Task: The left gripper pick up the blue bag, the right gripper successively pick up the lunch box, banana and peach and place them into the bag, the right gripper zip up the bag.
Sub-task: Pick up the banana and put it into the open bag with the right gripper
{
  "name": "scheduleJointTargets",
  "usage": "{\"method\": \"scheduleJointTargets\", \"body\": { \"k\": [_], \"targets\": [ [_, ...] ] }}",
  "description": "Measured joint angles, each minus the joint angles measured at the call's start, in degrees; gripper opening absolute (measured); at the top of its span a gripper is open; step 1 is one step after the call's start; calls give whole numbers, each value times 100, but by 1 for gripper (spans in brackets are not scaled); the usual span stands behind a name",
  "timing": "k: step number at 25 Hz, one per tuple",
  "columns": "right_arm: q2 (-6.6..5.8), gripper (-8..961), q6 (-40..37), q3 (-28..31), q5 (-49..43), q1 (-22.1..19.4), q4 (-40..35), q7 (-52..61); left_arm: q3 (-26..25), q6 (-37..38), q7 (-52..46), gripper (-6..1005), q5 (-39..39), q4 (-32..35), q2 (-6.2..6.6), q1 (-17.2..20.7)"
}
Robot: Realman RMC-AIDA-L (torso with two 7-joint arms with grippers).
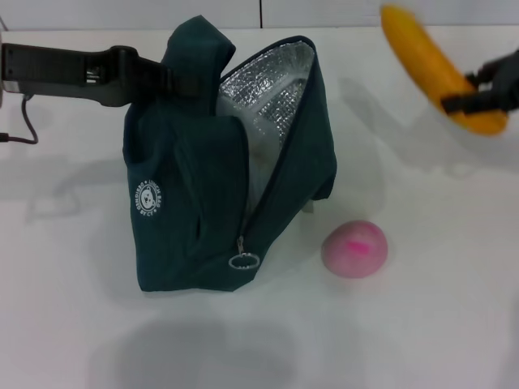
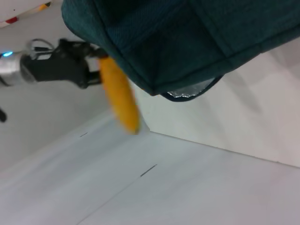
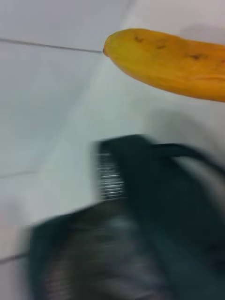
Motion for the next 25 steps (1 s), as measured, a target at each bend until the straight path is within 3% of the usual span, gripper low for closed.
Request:
{"method": "scheduleJointTargets", "body": {
  "k": [4,7,9,11,15,19,25],
  "targets": [
    [-172,488,14,138,1454,-252,284,404,0,-5,6,40,-2,-115,-2,-8],
    [-307,492,4,120,2664,-340,917,419,0,-7,33,40,-3,-196,5,-23],
    [-335,495,-56,77,3260,-346,1297,373,0,-8,56,40,-3,-201,0,-25],
    [-282,497,-94,57,3510,-339,1509,349,0,-26,80,40,3,-202,-12,-25],
    [15,502,-137,63,3938,-309,2045,299,22,-104,121,41,26,-202,-30,0],
    [209,507,-203,14,4504,-259,2841,9,33,-116,165,41,29,-202,-39,7],
    [278,515,-368,-587,5556,-22,4051,-479,45,-116,200,41,39,-202,-28,39]
  ]
}}
